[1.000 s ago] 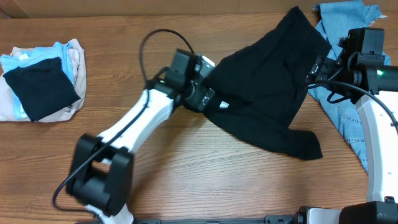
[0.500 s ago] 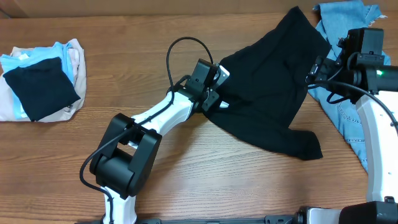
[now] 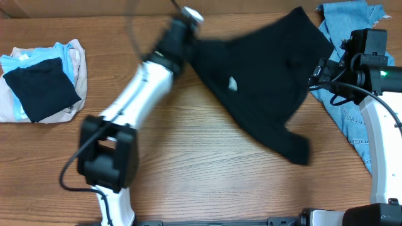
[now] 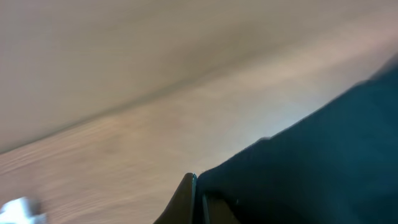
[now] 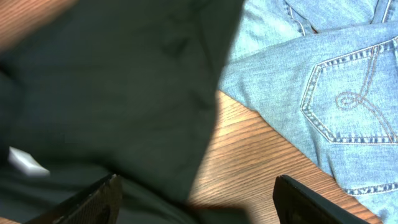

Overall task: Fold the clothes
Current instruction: 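Pull the t-shirt left and spread it with the left gripper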

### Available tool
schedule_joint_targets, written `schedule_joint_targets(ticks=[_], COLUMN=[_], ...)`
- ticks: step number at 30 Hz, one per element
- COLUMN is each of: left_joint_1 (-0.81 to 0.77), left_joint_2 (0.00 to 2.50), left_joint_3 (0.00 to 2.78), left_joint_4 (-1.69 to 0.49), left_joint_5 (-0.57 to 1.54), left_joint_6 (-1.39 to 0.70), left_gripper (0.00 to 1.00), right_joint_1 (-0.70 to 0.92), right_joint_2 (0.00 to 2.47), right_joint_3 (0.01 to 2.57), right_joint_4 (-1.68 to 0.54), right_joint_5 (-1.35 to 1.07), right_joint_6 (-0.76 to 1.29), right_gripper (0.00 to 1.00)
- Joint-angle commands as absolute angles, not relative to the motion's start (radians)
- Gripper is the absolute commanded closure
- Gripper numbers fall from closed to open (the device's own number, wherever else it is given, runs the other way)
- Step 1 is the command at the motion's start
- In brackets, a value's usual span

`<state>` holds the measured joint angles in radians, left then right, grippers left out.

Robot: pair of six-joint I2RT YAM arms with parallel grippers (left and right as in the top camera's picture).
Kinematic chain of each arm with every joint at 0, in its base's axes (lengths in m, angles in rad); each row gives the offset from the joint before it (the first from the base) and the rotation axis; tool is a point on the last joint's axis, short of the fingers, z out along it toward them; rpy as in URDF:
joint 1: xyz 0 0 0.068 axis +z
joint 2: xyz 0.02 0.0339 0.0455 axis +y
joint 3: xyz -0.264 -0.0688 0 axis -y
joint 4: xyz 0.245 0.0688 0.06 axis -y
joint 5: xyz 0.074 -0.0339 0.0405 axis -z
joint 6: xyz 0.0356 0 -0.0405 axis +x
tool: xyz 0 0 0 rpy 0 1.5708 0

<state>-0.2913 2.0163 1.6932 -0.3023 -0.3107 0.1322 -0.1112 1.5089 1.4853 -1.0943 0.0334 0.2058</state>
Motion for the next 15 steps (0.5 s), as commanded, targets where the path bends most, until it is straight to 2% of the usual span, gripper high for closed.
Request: schedule_joint_targets(ticks=[1,2,3,4,10,15], left_joint_1=[-0.126,-0.081,-0.053,-0.016,0.067,0.01], left_joint_2=[1.999,1.999,1.999,1.999,2.003,2.003], left_joint_3=[1.784,1.798,1.803,1.804,1.804,1.804], left_joint_4=[-0.377,-0.427,-0.465,-0.517,-0.779,-0.94], left_joint_5=[-0.346,-0.321,-0.287,-0.21,0.198,0.334], left_joint_6=[-0.047,-0.107,-0.146,-0.183,-0.218,-0.218], left_gripper=[0.92,0.62,0.2,0.0,0.0,0.0], right_joint_1=[-0.113,-0.113,-0.113,-0.113,-0.113,-0.113], right_joint_2=[1.502,1.502,1.502,1.502,1.502,1.502], right_joint_3=[1.494,1.494,1.494,1.494,1.494,1.494], right_joint_4=[-1.097,-1.099,-1.101,-1.102,-1.096,-1.095], right_joint_5=[0.04,0.04,0.04,0.04,0.04,0.04], right_joint_6=[0.21,0.21,0.21,0.21,0.21,0.21], right_gripper=[0.19,0.19,0.19,0.19,0.18,0.18])
